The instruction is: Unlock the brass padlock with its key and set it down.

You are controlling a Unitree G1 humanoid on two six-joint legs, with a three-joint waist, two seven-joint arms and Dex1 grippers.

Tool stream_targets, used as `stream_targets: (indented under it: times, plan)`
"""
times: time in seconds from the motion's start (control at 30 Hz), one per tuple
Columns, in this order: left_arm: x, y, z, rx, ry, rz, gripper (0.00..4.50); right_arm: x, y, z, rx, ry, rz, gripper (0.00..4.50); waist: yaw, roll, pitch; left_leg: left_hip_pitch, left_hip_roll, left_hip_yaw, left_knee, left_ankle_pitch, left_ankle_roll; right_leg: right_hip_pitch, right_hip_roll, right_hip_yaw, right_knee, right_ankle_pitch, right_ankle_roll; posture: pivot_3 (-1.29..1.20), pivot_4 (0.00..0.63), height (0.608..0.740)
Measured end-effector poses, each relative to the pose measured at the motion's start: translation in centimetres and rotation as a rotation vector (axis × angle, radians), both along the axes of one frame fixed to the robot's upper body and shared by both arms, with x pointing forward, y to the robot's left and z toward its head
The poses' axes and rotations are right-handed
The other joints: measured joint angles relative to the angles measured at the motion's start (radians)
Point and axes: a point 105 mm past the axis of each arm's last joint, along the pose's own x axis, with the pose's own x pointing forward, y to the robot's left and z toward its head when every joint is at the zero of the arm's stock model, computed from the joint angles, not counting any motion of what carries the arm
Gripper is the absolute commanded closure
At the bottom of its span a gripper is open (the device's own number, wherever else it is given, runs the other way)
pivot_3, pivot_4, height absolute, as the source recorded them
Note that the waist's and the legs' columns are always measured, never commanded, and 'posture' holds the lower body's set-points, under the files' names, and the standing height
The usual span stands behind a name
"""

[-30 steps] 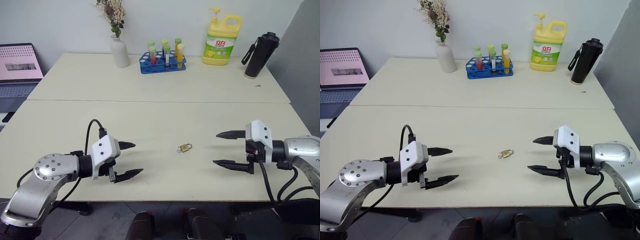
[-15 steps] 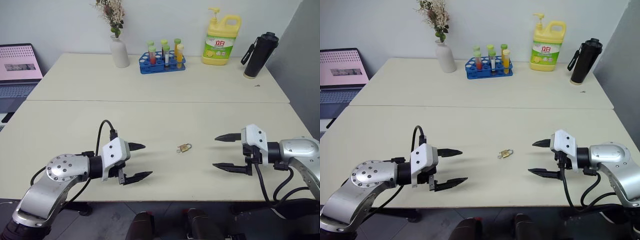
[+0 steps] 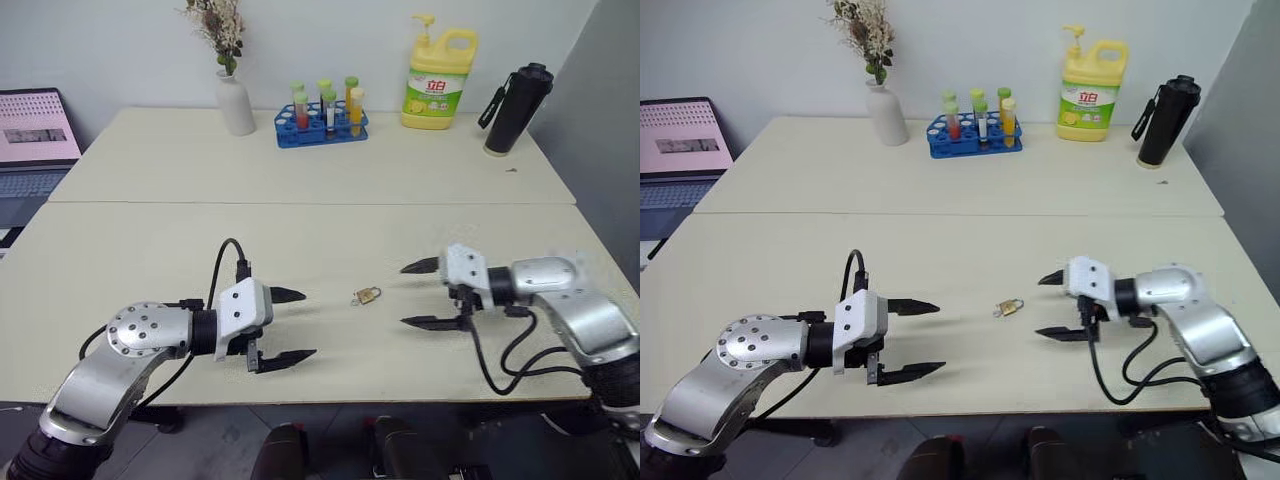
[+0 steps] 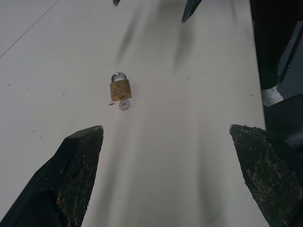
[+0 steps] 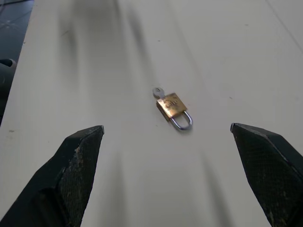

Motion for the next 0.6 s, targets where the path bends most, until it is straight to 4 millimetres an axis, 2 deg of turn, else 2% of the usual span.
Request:
stream_targets:
  times: [0.23, 0.33, 0.5, 0.6]
  plan:
    - [0.0, -0.2, -0.2, -0.001, -0.01, -0.004, 0.02, 2.6, 2.8, -0.6, -0.019, 0.03, 0.045, 0.0, 0.001, 0.0, 0.0, 0.0, -0.001, 0.001, 0.001, 0.0, 0.0, 0.0, 0.0, 0.0, 0.0, 0.0, -0.001, 0.0, 0.15, 0.74]
    - [0.2, 0.0, -0.4, 0.009, -0.014, 0.002, 0.02, 4.4, 3.6, -1.7, -0.077, 0.062, 0.056, 0.0, 0.0, 0.0, 0.0, 0.001, -0.001, 0.0, 0.001, 0.0, 0.0, 0.0, 0.0, 0.0, 0.001, 0.002, -0.002, 0.0, 0.15, 0.74]
    - [0.5, 0.4, -0.8, 0.025, -0.025, 0.019, 0.02, 4.9, 5.0, -3.5, -0.108, 0.128, 0.104, 0.0, 0.0, 0.0, 0.0, 0.0, -0.001, 0.0, 0.0, 0.0, 0.0, 0.0, -0.001, 0.0, 0.001, 0.003, -0.005, 0.0, 0.15, 0.74]
    - [0.4, 0.6, -1.1, 0.034, -0.024, 0.022, 0.02, 5.3, 4.8, -4.2, -0.142, 0.132, 0.115, 0.0, 0.002, 0.0, 0.0, 0.0, -0.001, 0.0, 0.0, 0.0, 0.0, 0.0, -0.001, -0.001, 0.001, 0.003, -0.005, 0.0, 0.15, 0.74]
